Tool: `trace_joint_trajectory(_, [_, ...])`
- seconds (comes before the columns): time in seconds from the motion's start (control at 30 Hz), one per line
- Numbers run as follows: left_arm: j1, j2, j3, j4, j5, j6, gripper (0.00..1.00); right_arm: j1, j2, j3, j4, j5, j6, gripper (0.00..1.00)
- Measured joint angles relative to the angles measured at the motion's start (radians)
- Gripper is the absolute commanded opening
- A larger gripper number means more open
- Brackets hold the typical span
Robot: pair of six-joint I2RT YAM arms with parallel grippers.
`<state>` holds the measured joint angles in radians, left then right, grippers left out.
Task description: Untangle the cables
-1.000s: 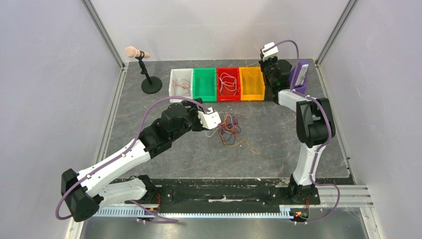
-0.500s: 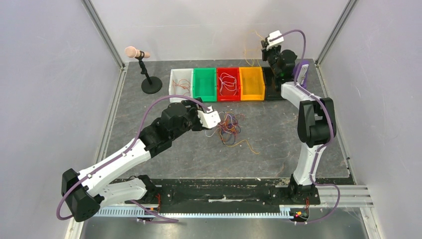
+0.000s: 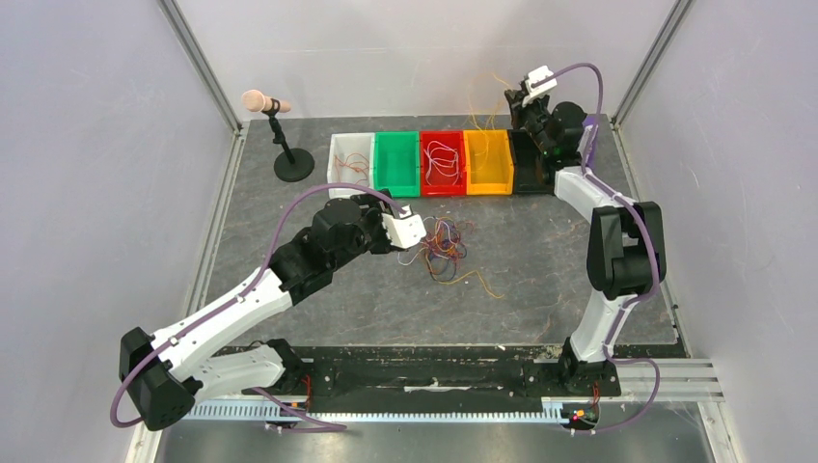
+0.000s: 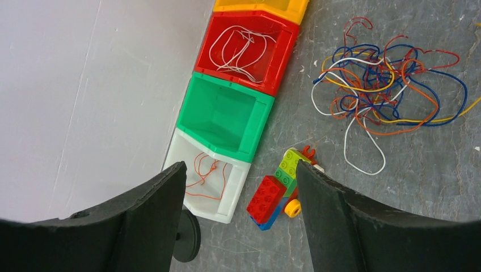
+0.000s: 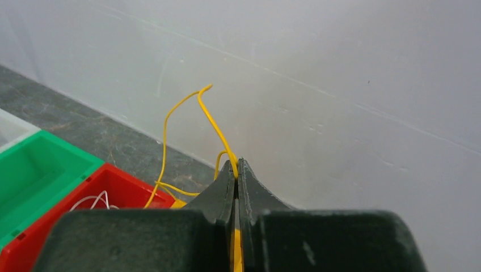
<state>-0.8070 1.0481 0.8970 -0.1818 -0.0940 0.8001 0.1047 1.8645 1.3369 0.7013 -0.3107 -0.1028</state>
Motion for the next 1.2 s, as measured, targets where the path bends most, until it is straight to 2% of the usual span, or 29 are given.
trace_joint_trajectory(0.23, [0.001, 0.000, 0.000, -0.003, 0.000, -0.001, 0.77, 0.000, 0.001, -0.133, 0.062, 0.011, -0.060, 0.00])
trace_joint_trajectory(0.4, [0.001, 0.000, 0.000, -0.004, 0.000, -0.011, 0.77, 0.000, 0.010, -0.159, 0.110, 0.042, -0.093, 0.00])
trace_joint_trajectory(0.53, [0.001, 0.000, 0.000, -0.004, 0.001, -0.011, 0.77, 0.000, 0.053, -0.118, 0.159, 0.076, -0.103, 0.00])
trace_joint_trajectory(0.7, [0.001, 0.003, 0.000, -0.003, 0.003, -0.011, 0.77, 0.000, 0.138, 0.024, 0.156, 0.107, -0.090, 0.00])
trace_joint_trajectory(0.83, [0.003, 0.005, 0.000, -0.004, 0.004, -0.011, 0.77, 0.000, 0.145, 0.038, 0.165, 0.102, -0.093, 0.00])
trace_joint_trajectory(0.93, [0.005, 0.005, 0.000, -0.005, 0.004, -0.011, 0.77, 0.000, 0.134, -0.027, 0.190, 0.086, -0.114, 0.00])
trace_joint_trajectory(1.2, [0.005, 0.003, 0.000, -0.005, 0.004, -0.011, 0.77, 0.000, 0.083, -0.343, 0.223, 0.056, -0.190, 0.00])
